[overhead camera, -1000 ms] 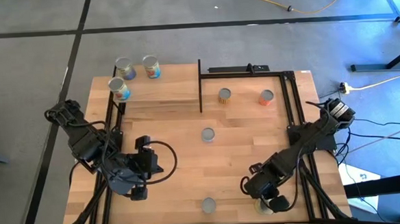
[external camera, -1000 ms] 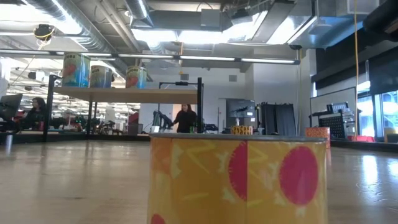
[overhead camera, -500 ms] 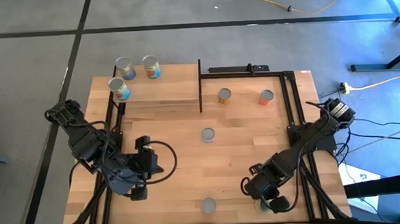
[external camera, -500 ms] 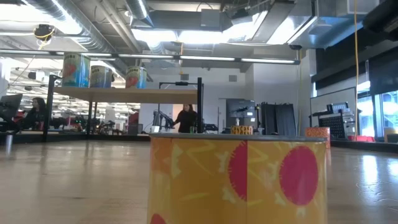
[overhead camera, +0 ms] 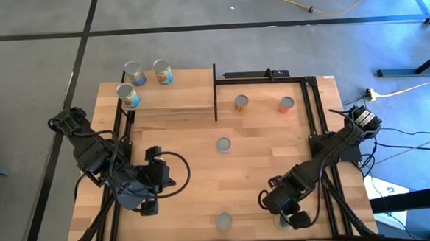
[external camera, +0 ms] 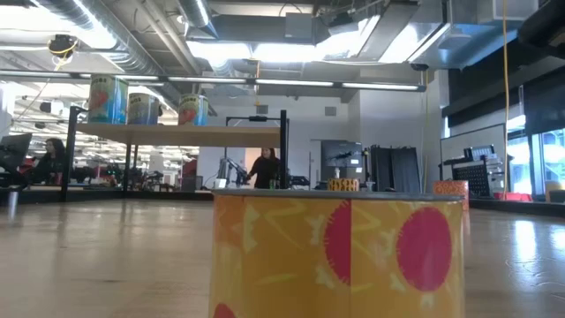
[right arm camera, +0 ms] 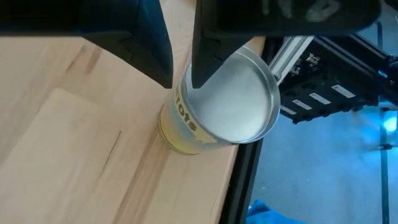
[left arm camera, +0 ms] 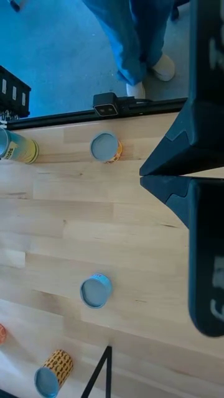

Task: Pick and place cans onto a shelf
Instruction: Put the blue canned carrots on the shelf aligned with the other blue canned tomatoes

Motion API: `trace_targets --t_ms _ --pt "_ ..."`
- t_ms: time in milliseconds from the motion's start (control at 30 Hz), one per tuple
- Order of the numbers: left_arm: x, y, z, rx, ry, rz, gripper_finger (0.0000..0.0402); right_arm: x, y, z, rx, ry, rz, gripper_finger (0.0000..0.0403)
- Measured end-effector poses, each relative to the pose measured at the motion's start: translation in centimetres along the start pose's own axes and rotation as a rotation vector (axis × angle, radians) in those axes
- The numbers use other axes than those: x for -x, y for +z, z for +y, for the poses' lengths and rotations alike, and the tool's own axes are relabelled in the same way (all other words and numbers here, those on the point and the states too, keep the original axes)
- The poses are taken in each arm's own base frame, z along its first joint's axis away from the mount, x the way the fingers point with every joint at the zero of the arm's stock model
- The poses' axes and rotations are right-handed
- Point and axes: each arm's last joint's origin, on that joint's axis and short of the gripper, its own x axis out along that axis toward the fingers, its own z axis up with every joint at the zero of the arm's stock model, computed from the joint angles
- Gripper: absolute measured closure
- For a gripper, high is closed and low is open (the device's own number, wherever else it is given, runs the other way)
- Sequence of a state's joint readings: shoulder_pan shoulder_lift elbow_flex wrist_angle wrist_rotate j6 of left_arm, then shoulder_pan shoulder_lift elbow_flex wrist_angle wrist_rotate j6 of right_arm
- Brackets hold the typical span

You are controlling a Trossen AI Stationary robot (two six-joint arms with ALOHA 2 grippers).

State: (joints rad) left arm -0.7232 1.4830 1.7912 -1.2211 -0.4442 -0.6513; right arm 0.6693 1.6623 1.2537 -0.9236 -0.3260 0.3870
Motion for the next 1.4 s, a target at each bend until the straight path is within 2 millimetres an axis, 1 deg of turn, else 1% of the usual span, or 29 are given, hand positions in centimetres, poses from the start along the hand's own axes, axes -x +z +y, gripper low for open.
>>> trace_targets --t_ms 400,700,1167,1400 --pt "0.0 0.0 0.0 0.001 0.0 0.0 0.0401 0.0 0.0 0.0 -0.024 0.01 0.006 0.0341" --pt "0.0 0.0 0.0 0.001 0.0 0.0 0.0401 -1.4 0.4 -0.3 -0.041 -0.002 0.047 0.0341" --pt "0.0 0.0 0.0 0.0 0.0 0.001 0.0401 -1.7 0.7 -0.3 -0.035 0.001 0.028 0.0341" --pt "0.0 0.0 0.0 -0.006 0.001 0.001 0.0401 -1.7 0.8 -0.2 -0.033 0.003 0.021 0.0357"
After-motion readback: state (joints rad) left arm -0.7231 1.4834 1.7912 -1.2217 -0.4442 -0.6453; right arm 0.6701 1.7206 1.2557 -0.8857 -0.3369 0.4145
